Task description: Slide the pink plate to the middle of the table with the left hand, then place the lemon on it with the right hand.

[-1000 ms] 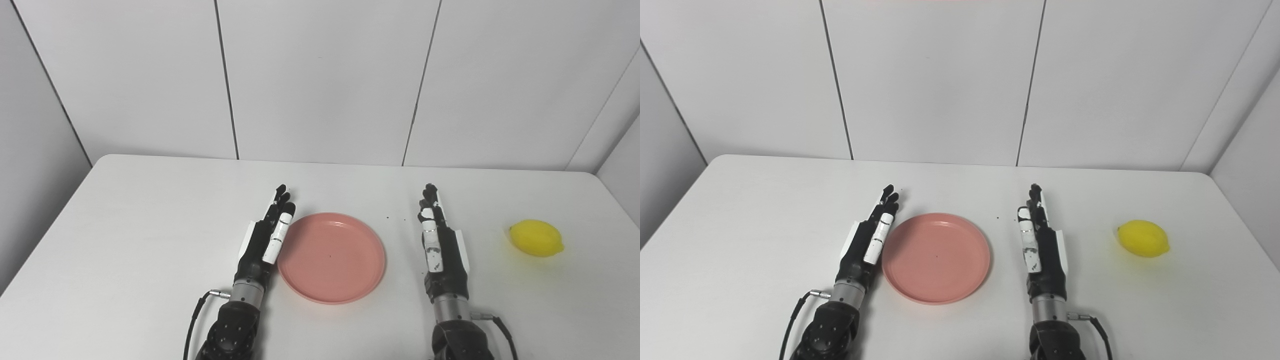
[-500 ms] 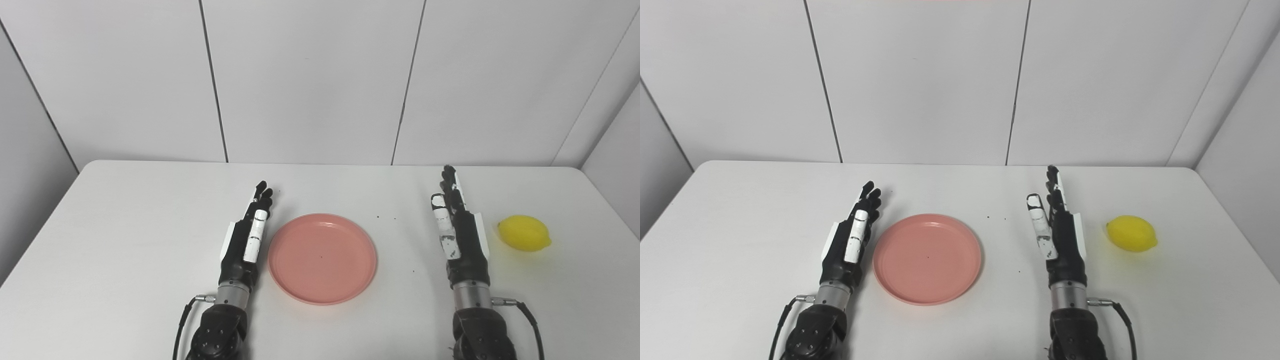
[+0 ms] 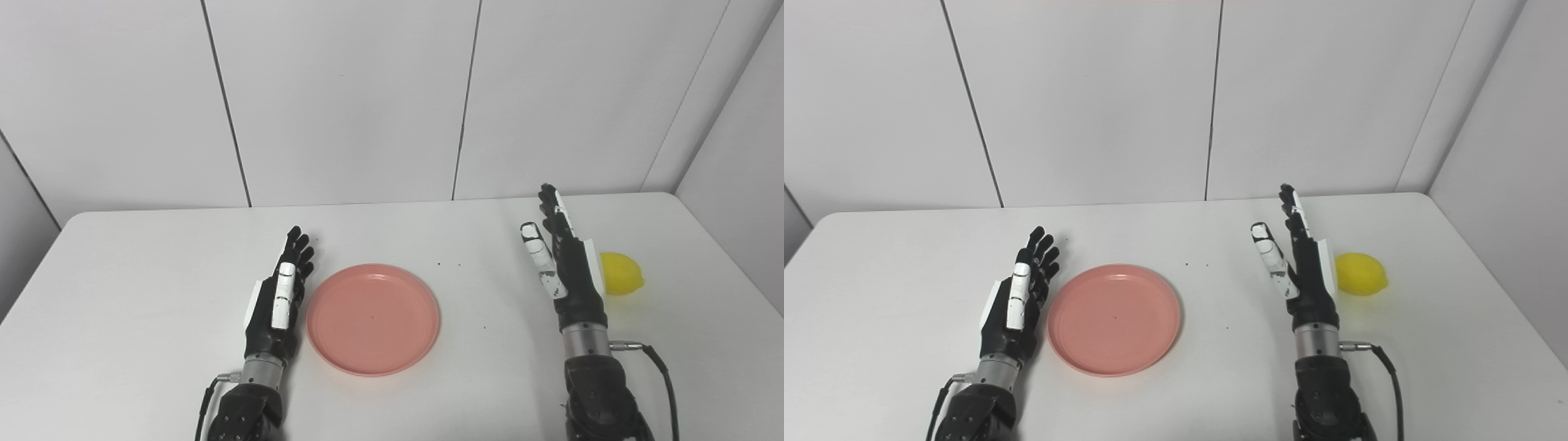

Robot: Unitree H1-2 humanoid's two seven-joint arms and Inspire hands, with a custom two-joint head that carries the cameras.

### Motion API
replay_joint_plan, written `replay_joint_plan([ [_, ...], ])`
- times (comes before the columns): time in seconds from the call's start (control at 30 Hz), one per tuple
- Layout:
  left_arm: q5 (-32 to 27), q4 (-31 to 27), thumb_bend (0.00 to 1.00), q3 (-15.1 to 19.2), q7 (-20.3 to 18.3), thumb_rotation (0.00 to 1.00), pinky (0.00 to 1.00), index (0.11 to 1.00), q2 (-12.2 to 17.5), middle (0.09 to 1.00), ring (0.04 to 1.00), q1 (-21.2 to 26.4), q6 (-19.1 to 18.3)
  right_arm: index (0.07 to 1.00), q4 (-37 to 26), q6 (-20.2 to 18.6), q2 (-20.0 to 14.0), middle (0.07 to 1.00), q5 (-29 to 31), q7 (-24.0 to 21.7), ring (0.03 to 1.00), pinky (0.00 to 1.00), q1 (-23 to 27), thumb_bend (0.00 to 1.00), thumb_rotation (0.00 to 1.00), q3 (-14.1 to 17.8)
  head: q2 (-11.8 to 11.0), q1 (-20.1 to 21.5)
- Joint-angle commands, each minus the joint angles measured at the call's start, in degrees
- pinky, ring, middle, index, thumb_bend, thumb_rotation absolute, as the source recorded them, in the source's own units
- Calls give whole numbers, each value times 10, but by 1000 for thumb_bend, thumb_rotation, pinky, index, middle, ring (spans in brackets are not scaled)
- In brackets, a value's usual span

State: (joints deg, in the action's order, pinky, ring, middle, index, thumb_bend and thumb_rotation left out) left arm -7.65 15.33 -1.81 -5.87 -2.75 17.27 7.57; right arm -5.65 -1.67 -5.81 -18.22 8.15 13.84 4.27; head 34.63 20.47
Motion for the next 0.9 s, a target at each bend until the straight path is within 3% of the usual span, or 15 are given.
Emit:
replay_joint_plan([
  [0.0, -2, 17, 608, 4, -16, 1000, 981, 999, 17, 997, 980, -9, 10, 937, -31, -21, -14, 937, -24, 11, 937, 901, 13, 709, 842, 8, 0, 9],
  [0.03, 2, 16, 611, 1, -19, 1000, 976, 998, 21, 996, 977, -9, 10, 933, -36, -26, -18, 932, -27, 10, 931, 891, 11, 698, 759, 11, 0, 14],
  [0.13, 10, 13, 602, -6, -25, 1000, 968, 994, 32, 991, 971, -10, 14, 933, -45, -41, -28, 931, -39, 8, 933, 900, 9, 699, 672, 19, -1, 24],
  [0.3, 4, 10, 606, -5, -34, 1000, 987, 1000, 41, 999, 986, -9, 2, 926, -52, -61, -68, 929, -79, 10, 923, 882, 6, 738, 657, 36, 1, 27],
  [0.4, 7, 9, 602, -6, -33, 1000, 989, 1000, 43, 1000, 986, -9, 3, 924, -59, -77, -84, 922, -78, 4, 914, 873, 4, 733, 542, 51, 2, 25],
  [0.57, 10, 1, 614, -7, -30, 1000, 984, 996, 44, 994, 978, -12, -10, 905, -66, -113, -114, 916, -95, -9, 911, 863, 3, 753, 459, 59, 1, 21],
  [0.87, 28, -7, 609, -8, -28, 1000, 986, 991, 52, 989, 970, -14, -21, 892, -59, -162, -147, 909, -123, -18, 889, 794, 5, 806, 352, 63, -2, 51],
])
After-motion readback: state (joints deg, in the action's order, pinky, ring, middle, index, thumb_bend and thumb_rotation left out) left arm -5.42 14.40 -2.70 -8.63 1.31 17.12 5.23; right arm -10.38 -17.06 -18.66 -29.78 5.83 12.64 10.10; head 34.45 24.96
